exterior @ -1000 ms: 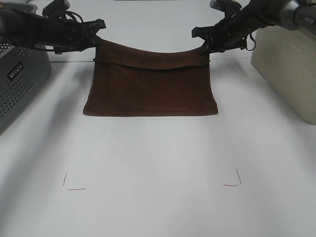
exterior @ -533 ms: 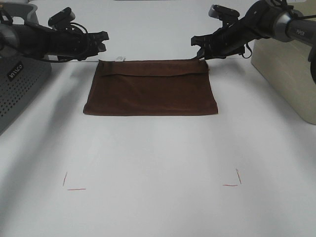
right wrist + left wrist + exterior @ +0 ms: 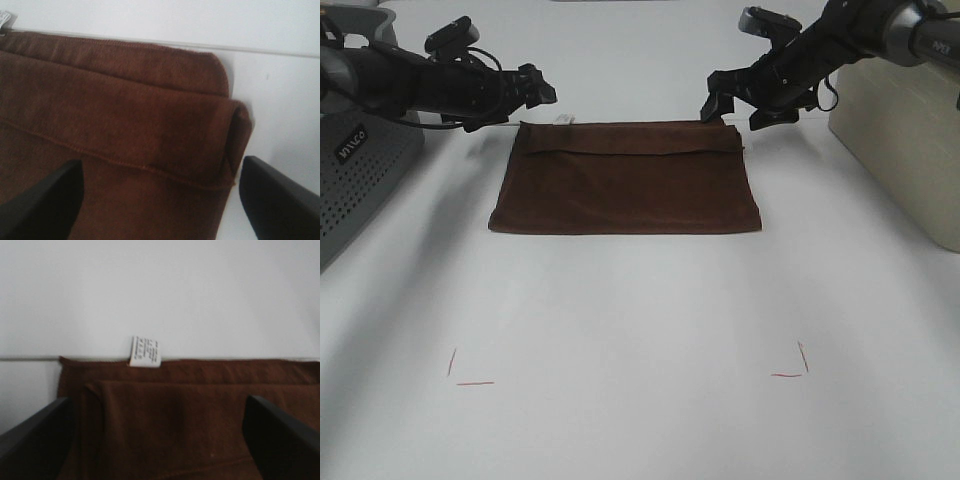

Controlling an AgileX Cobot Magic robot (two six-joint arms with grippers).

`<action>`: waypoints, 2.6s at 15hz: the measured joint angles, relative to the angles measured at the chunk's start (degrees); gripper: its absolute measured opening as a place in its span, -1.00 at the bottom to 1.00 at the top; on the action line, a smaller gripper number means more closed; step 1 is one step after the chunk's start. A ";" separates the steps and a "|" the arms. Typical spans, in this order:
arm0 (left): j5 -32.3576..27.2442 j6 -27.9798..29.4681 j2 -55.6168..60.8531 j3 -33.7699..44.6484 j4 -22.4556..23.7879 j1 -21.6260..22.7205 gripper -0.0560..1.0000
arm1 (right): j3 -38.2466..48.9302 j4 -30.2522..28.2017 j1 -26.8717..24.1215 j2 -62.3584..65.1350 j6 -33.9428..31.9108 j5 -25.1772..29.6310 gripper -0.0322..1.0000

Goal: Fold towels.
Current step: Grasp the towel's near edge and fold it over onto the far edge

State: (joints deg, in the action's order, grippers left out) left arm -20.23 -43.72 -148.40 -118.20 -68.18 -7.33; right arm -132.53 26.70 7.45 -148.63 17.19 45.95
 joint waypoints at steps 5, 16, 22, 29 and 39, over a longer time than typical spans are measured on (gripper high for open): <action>-15.36 12.38 1.95 0.00 10.20 0.69 0.73 | -0.17 -1.09 0.00 0.92 -6.25 15.58 0.61; -18.96 33.29 22.80 26.41 31.46 0.86 0.73 | 17.93 -2.86 0.00 13.18 -9.34 21.72 0.58; -18.28 33.29 23.32 29.97 32.20 0.69 0.73 | 27.73 -1.43 0.00 15.47 -8.94 14.90 0.58; -16.21 33.29 17.99 29.85 31.05 0.69 0.56 | 27.73 3.38 0.00 12.49 -4.81 11.57 0.58; -12.83 29.34 14.90 27.50 27.27 -1.38 -0.15 | 27.73 5.44 0.00 10.08 -3.67 7.10 0.03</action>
State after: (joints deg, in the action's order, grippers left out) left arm -33.06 -14.38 -133.50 -90.70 -40.91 -8.71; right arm -104.79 32.14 7.45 -138.54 13.52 53.06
